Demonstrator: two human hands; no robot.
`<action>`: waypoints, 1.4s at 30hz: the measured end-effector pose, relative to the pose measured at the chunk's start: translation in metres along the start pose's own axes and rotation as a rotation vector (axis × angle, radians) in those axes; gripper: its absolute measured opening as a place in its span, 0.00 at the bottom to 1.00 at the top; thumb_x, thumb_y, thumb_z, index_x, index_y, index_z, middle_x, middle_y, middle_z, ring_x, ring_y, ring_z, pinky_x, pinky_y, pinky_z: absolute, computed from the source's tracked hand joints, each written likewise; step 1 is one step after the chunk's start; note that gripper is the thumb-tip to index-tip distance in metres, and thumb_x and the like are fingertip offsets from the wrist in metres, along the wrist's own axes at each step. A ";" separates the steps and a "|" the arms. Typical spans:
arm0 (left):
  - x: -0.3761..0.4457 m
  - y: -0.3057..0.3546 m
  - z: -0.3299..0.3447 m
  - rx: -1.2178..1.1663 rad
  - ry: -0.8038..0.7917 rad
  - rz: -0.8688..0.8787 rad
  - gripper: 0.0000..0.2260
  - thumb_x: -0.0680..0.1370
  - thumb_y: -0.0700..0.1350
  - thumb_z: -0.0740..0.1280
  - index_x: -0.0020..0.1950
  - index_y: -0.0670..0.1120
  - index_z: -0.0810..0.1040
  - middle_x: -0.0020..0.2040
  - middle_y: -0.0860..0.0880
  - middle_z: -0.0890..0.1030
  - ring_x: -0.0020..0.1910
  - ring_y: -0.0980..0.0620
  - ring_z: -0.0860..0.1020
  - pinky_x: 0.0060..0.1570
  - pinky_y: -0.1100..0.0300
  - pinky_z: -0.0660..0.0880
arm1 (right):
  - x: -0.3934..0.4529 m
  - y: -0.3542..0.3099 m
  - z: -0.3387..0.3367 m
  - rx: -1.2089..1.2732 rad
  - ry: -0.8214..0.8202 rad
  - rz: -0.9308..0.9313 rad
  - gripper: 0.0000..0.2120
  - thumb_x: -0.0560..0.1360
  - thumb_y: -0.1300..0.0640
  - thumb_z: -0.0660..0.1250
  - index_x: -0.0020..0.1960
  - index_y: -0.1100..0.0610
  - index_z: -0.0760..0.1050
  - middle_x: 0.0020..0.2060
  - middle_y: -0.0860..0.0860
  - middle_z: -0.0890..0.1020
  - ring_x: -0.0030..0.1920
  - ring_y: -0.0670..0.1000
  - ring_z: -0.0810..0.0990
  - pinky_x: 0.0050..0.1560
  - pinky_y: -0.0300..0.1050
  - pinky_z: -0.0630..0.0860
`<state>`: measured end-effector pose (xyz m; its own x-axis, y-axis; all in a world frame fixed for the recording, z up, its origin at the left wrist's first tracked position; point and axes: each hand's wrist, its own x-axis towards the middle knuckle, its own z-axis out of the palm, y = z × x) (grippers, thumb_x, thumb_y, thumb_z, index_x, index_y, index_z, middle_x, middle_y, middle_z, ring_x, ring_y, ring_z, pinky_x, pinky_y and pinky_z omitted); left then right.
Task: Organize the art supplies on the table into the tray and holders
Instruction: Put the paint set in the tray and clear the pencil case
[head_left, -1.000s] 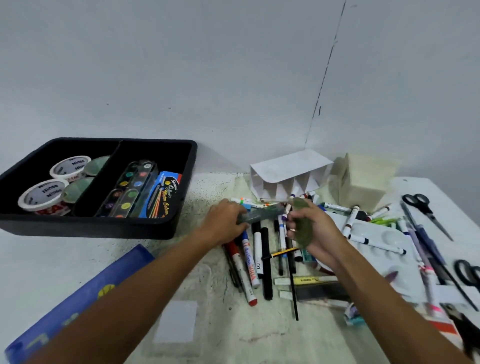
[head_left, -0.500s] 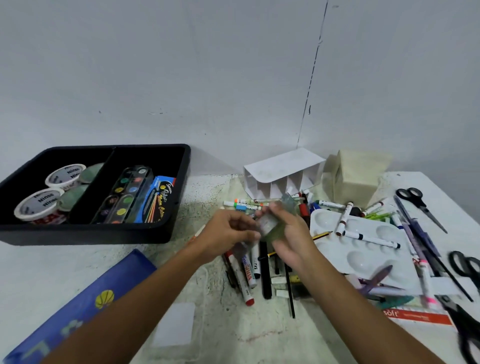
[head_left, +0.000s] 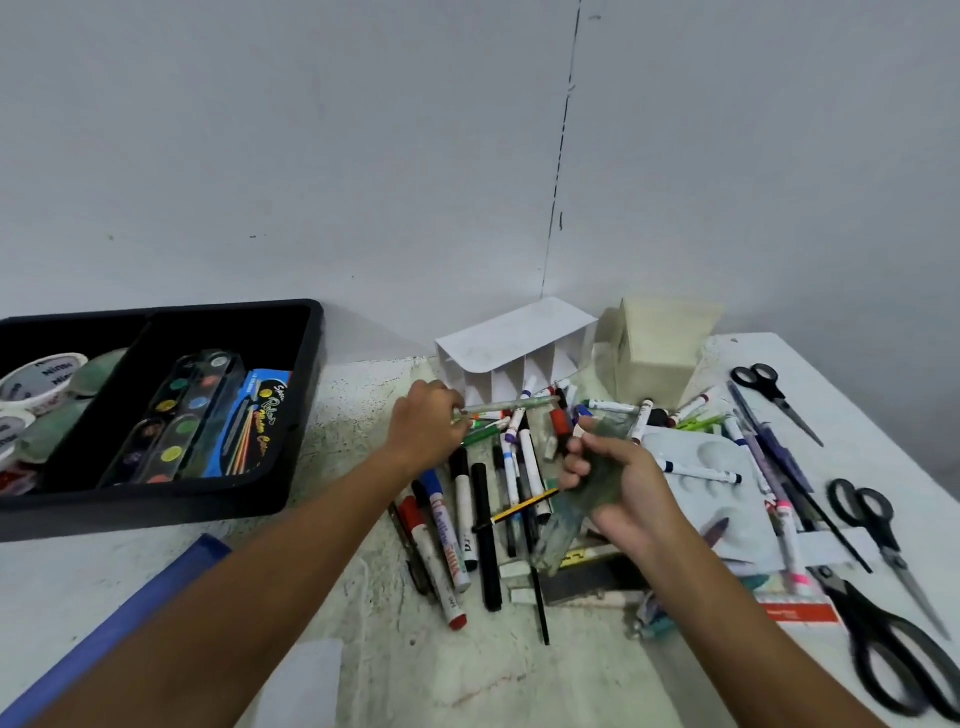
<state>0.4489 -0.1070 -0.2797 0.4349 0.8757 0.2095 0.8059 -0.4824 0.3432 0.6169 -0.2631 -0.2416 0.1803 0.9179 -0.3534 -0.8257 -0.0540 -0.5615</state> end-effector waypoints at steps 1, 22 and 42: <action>0.000 -0.002 0.001 0.011 0.010 0.002 0.12 0.76 0.50 0.68 0.56 0.46 0.81 0.54 0.46 0.80 0.56 0.48 0.72 0.53 0.53 0.69 | -0.001 -0.001 -0.001 -0.008 -0.003 -0.005 0.11 0.70 0.69 0.60 0.51 0.60 0.71 0.31 0.54 0.72 0.27 0.48 0.67 0.27 0.39 0.67; -0.060 -0.005 -0.039 -0.386 -0.079 0.071 0.10 0.79 0.49 0.66 0.51 0.46 0.83 0.43 0.53 0.81 0.43 0.54 0.77 0.44 0.58 0.72 | 0.025 0.027 0.033 -0.025 0.078 -0.079 0.09 0.79 0.68 0.59 0.46 0.55 0.70 0.30 0.52 0.72 0.30 0.49 0.72 0.38 0.47 0.75; -0.070 0.036 -0.042 -0.555 -0.013 0.224 0.05 0.74 0.40 0.72 0.49 0.45 0.85 0.39 0.52 0.83 0.38 0.55 0.80 0.39 0.64 0.75 | 0.027 0.025 0.034 0.002 -0.033 -0.111 0.21 0.60 0.55 0.79 0.46 0.57 0.71 0.32 0.51 0.73 0.31 0.48 0.73 0.37 0.45 0.74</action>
<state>0.4306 -0.1866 -0.2432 0.5776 0.7502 0.3218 0.3657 -0.5902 0.7197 0.5828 -0.2267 -0.2401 0.2533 0.9306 -0.2643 -0.8029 0.0499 -0.5940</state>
